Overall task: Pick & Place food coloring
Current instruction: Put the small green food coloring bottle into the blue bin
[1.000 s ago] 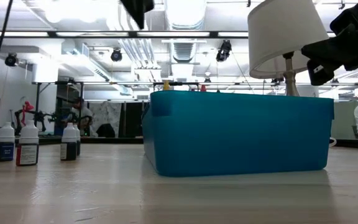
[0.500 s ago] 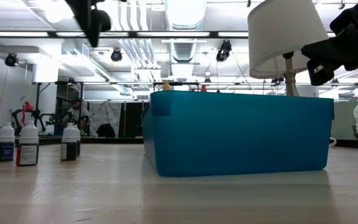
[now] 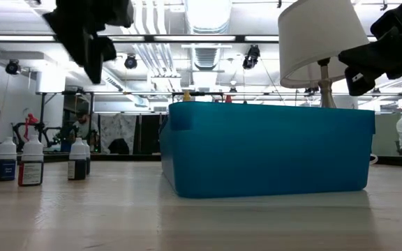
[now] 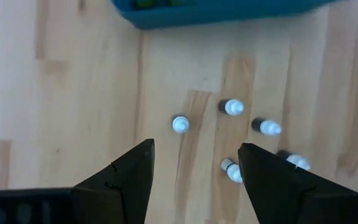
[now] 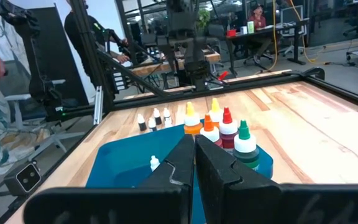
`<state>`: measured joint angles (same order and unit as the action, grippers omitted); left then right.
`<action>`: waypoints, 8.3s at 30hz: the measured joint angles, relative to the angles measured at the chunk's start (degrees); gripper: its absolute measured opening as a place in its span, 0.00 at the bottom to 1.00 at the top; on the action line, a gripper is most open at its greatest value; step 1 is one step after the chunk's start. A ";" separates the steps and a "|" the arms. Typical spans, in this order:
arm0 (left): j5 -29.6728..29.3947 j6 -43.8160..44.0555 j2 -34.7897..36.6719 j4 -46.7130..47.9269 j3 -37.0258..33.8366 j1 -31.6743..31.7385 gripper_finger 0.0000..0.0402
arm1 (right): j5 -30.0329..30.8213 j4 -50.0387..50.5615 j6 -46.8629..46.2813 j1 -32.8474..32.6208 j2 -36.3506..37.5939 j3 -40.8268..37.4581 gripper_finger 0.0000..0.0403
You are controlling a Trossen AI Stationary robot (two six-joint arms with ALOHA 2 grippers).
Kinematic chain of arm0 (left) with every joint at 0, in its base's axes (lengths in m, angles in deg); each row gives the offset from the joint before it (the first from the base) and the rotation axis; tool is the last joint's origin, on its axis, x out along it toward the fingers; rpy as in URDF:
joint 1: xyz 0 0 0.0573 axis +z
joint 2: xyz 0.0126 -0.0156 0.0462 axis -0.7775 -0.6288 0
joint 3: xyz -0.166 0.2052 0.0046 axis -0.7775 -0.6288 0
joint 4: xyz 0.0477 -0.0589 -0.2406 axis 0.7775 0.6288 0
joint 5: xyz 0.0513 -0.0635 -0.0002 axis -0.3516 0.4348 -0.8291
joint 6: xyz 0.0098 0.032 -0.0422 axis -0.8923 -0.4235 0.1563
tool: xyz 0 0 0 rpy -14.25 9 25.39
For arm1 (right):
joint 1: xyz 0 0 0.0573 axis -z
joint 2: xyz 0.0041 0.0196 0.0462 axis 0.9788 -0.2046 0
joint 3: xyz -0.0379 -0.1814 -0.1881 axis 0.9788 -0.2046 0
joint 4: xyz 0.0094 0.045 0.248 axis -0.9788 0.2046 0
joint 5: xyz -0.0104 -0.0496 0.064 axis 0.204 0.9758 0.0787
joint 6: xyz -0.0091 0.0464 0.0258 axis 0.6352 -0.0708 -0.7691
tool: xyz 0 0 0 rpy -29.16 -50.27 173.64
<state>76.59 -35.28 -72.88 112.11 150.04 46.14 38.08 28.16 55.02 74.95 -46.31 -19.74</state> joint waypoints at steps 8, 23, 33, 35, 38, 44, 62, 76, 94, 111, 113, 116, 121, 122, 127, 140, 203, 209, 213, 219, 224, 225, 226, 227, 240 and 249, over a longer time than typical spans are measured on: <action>0.93 -7.10 0.81 -5.71 -7.21 -1.64 0.51 | 0.01 0.00 0.00 0.01 -0.02 -0.01 0.02; 0.54 -9.57 0.44 -13.36 -14.35 -1.65 0.51 | 0.00 0.00 0.00 0.01 -0.02 0.00 0.02; -1.44 -10.30 0.15 -17.91 -17.16 -1.65 0.51 | 0.00 0.00 0.00 0.02 -0.02 -0.02 0.02; -1.45 -10.94 -0.54 -18.36 -17.26 -1.63 0.51 | 0.01 0.00 0.00 0.01 -0.02 -0.02 0.02; -1.44 -13.32 -2.14 -18.69 -17.11 -1.65 0.51 | 0.01 0.00 0.00 0.01 0.00 -0.02 0.02; -1.44 -14.90 -4.81 -19.80 -16.37 -1.65 0.51 | 0.02 0.00 0.00 0.02 0.02 0.00 0.02; -1.40 -14.95 -10.98 -21.79 -16.24 -1.63 0.51 | 0.00 0.00 0.00 0.02 0.00 -0.02 0.02; -1.35 -14.93 -13.20 -22.72 -16.15 -1.59 0.51 | 0.02 0.00 0.00 0.02 0.00 -0.02 0.02; -0.61 -14.43 -13.44 -22.92 -16.15 -1.58 0.37 | 0.02 0.01 0.00 0.00 0.00 -0.01 0.02; -0.68 -14.24 -13.44 -22.88 -15.91 -1.57 0.12 | 0.01 0.01 0.00 0.01 -0.01 -0.01 0.02; -0.69 -14.23 -13.44 -22.61 -15.26 -1.59 0.12 | 0.00 0.00 0.00 0.00 -0.02 -0.02 0.02; -0.72 -14.25 -13.44 -21.23 -13.41 -1.58 0.13 | 0.00 0.00 0.00 0.00 -0.02 -0.02 0.02; -0.82 -14.65 -13.33 -15.83 -8.45 -1.57 0.13 | 0.00 0.02 0.00 0.00 -0.02 0.00 0.02; -0.81 -14.68 -13.33 -14.56 -7.30 -1.57 0.13 | 0.00 0.01 0.00 0.00 -0.02 -0.02 0.02; -0.81 -15.46 -13.29 -8.51 -0.57 -1.58 0.13 | 0.01 0.01 0.00 0.02 -0.02 -0.01 0.02; -0.22 -15.27 -13.27 -4.25 12.86 -1.61 0.13 | 0.00 0.00 0.00 0.02 -0.02 -0.02 0.02; 4.00 -5.39 -33.33 -6.80 31.08 -5.80 0.13 | 0.02 0.02 0.00 0.00 0.00 0.00 0.02; 3.94 -9.77 -33.33 -6.85 30.77 -6.88 0.13 | 0.02 0.01 0.00 0.02 0.00 -0.01 0.02; 4.15 -23.45 -33.53 -6.95 29.02 -7.61 0.13 | 0.02 0.00 0.00 0.01 0.00 -0.01 0.02; 4.94 -39.56 -35.36 -7.76 27.83 -7.60 0.13 | 0.02 0.01 0.00 0.02 0.00 -0.01 0.02; 5.05 -43.45 -36.35 -9.49 28.31 -7.31 0.13 | 0.01 0.01 0.00 0.00 -0.02 -0.01 0.02; 5.03 -44.31 -36.35 -9.63 28.41 -7.08 0.13 | 0.01 0.01 0.00 0.02 -0.02 -0.01 0.02; 5.03 -45.25 -36.34 -9.99 28.59 -6.83 0.13 | 0.01 0.01 0.00 0.02 -0.02 -0.02 0.02; 5.03 -46.05 -36.33 -10.38 28.77 -6.55 0.13 | 0.00 0.00 0.00 0.00 -0.02 -0.02 0.02; 6.72 -49.46 -37.63 -8.15 30.40 -3.65 0.12 | 0.00 0.02 0.00 0.00 -0.02 0.00 0.02; 6.67 -49.52 -39.99 -6.82 32.09 -3.57 0.12 | 0.00 0.01 0.00 0.00 0.00 -0.02 0.02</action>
<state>83.26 -84.80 -112.87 105.29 182.13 42.57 38.08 28.18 55.02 74.95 -46.31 -19.76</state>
